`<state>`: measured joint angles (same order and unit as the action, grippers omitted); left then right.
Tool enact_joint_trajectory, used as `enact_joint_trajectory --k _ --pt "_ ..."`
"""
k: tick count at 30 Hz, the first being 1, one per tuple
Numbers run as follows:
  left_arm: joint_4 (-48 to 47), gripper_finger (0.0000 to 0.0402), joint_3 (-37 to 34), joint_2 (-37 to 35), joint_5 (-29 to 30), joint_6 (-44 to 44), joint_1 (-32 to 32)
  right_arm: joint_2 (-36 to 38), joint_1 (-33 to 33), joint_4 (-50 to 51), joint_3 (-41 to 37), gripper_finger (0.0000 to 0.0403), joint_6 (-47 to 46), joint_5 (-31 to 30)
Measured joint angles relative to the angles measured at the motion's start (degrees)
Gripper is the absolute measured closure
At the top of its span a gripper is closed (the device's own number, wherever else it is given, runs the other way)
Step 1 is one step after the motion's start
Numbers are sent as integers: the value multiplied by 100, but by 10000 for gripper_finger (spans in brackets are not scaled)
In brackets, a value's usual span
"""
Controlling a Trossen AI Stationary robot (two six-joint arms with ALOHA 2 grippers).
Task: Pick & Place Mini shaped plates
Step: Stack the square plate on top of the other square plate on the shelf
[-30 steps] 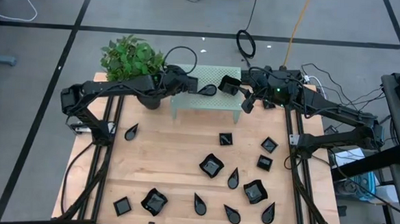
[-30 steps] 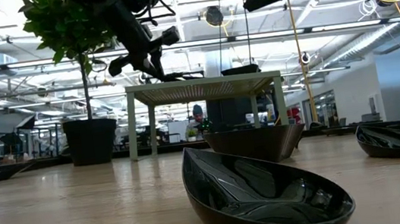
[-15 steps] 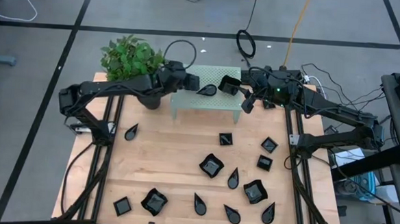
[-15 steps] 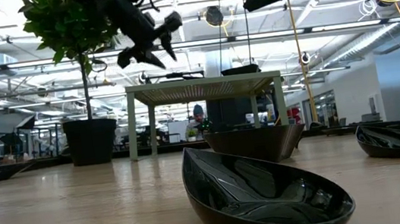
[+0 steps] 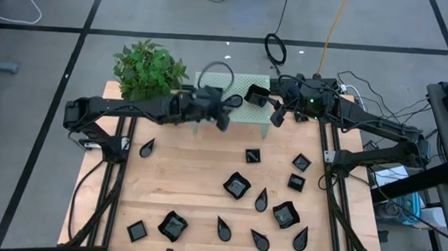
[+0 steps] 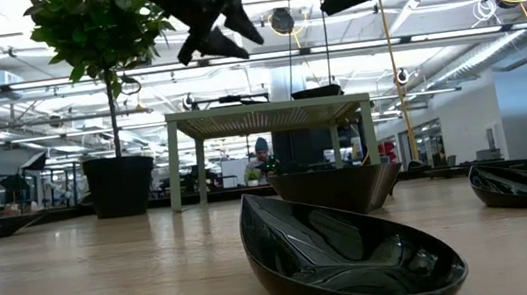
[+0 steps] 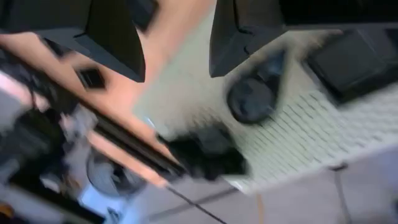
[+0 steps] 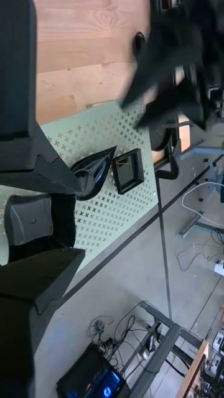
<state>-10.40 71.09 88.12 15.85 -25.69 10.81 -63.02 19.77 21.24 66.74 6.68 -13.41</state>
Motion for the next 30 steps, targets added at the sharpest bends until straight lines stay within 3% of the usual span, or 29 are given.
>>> enact_joint_trajectory --k 4,8,17,22,30 --pt "-403 220 0 0 -38 -178 -448 0 0 0 0 261 0 0" --pt "-1099 220 0 0 -79 -955 -850 0 0 0 0 261 0 0" --pt "-2521 220 0 0 -768 -2391 -1806 0 0 2 2 261 0 0" --pt "-2935 220 0 29 -1090 -3442 -2614 0 0 1 0 261 0 0" --pt "-3432 220 0 42 -955 -5126 -4010 0 1 1 0 261 1 0"
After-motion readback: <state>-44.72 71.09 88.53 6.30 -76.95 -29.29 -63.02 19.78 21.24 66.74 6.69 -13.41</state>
